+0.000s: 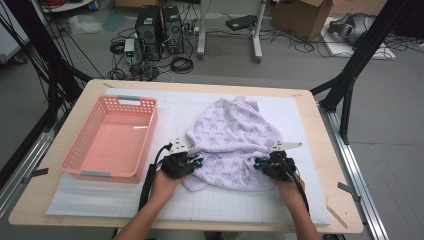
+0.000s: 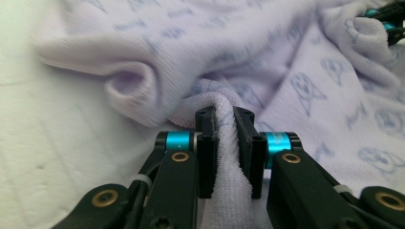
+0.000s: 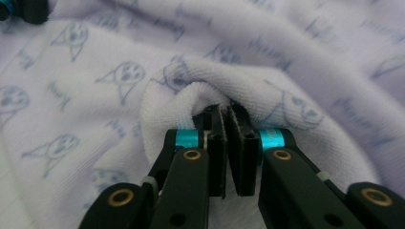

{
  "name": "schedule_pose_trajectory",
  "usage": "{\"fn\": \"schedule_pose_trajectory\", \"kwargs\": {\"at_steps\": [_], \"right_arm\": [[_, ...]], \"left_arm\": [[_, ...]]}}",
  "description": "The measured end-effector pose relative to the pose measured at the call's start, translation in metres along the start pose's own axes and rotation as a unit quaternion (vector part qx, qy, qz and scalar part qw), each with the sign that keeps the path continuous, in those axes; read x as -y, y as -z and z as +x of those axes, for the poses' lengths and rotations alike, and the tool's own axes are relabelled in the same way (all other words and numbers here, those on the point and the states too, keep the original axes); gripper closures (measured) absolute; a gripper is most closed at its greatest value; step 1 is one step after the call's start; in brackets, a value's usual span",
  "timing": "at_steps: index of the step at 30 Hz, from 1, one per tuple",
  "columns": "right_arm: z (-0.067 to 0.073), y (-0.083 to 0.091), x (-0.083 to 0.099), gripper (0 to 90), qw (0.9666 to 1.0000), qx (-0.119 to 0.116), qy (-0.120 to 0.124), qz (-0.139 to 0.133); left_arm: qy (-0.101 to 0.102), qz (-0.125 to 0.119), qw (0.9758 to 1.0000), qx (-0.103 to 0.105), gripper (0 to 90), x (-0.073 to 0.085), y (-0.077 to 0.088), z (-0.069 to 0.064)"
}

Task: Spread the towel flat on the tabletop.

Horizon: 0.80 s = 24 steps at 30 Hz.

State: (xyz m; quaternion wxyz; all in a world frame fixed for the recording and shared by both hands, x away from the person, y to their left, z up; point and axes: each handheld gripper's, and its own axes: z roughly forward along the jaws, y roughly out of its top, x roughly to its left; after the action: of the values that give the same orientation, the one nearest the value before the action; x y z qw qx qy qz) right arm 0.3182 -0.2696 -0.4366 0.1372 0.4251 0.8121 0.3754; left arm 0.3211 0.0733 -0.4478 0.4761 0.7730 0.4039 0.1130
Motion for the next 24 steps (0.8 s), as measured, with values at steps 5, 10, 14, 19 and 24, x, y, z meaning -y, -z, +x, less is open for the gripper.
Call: {"fn": "schedule_pose_trajectory", "kwargs": {"at_steps": [5, 10, 14, 19, 24], "right_arm": [[-0.011, 0.014, -0.004, 88.2, 0.9905, 0.118, -0.009, -0.071], [-0.035, 0.015, 0.001, 88.1, 0.9736, 0.214, -0.048, -0.063], [-0.04, 0.013, 0.003, 85.0, 0.9687, 0.231, -0.062, -0.067], [-0.035, 0.028, 0.003, 70.6, 0.9735, 0.194, -0.063, -0.103], [-0.027, 0.049, 0.012, 66.9, 0.9801, 0.16, -0.034, -0.113]], "left_arm": [[0.035, -0.051, 0.9975, -0.034, 82.7, -0.003, 0.004, 0.008], [0.072, -0.097, 0.9909, -0.061, 81.6, -0.004, -0.002, 0.013], [0.081, -0.07, 0.9935, -0.039, 54.1, -0.003, -0.005, 0.011], [0.015, -0.037, 0.9983, -0.042, 45.2, -0.001, 0.003, 0.001], [-0.025, -0.019, 0.998, -0.056, 41.1, 0.004, 0.013, -0.007]]}}
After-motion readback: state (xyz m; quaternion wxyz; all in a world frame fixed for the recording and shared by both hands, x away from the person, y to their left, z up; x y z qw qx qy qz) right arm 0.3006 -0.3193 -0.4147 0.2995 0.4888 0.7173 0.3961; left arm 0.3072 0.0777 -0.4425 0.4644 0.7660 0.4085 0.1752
